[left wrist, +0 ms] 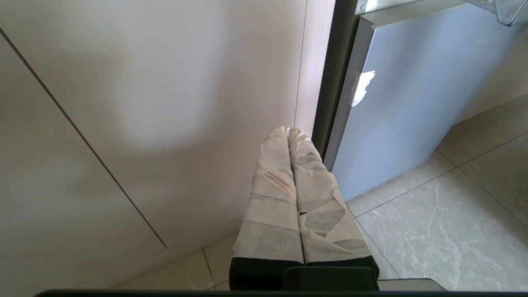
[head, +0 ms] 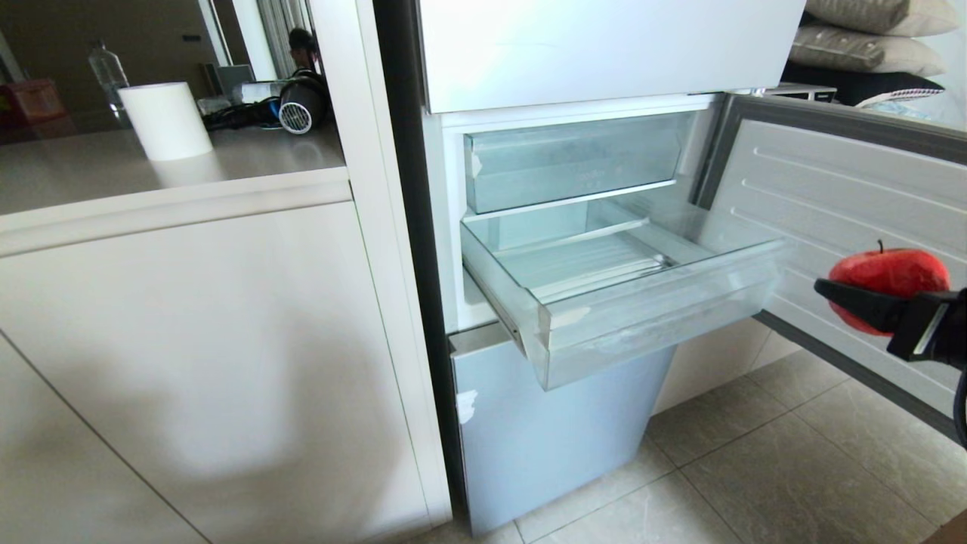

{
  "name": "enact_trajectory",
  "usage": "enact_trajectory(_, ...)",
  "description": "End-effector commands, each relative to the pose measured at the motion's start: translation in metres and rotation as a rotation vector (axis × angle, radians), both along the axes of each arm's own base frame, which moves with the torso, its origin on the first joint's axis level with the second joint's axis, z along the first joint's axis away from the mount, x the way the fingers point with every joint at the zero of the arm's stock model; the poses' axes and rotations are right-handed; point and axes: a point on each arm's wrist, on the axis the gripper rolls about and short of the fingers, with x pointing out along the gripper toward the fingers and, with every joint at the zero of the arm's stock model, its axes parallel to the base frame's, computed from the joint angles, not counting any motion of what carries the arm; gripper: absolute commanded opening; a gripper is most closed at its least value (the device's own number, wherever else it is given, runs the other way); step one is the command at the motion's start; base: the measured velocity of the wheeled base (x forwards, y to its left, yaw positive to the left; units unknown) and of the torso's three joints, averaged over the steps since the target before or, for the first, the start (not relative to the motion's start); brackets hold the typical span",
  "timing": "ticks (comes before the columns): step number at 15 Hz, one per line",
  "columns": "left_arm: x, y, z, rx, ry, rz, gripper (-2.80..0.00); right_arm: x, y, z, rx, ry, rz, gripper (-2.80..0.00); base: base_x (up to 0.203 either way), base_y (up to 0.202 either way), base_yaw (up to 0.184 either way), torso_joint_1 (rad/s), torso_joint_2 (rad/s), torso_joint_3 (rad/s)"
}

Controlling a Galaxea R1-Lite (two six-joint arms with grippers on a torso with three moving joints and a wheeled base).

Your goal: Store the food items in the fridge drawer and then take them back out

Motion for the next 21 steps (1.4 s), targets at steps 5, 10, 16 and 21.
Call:
enact_trajectory(5,0.0,0.0,0.0,0.0,0.0,0.0,-2.8,0.035,0.013,0.033,-0.004,-0.085,0.059,-2.8,0.0,0.0,0.0,0.0,0.0,0.0)
enact_trajectory(10,0.0,0.0,0.0,0.0,0.001,0.002,-2.8,0.058,0.015,0.045,-0.009,-0.117,0.075,-2.8,0.0,0.0,0.0,0.0,0.0,0.0)
enact_trajectory(16,0.0,0.0,0.0,0.0,0.001,0.001,-2.8,0.131,0.035,0.024,0.008,-0.055,0.127,-2.8,0.0,0.0,0.0,0.0,0.0,0.0)
enact_trajectory(21,0.0,0.0,0.0,0.0,0.0,0.0,-2.8,0.142,0.038,0.027,0.018,-0.076,0.133,-2.8,0.0,0.0,0.0,0.0,0.0,0.0)
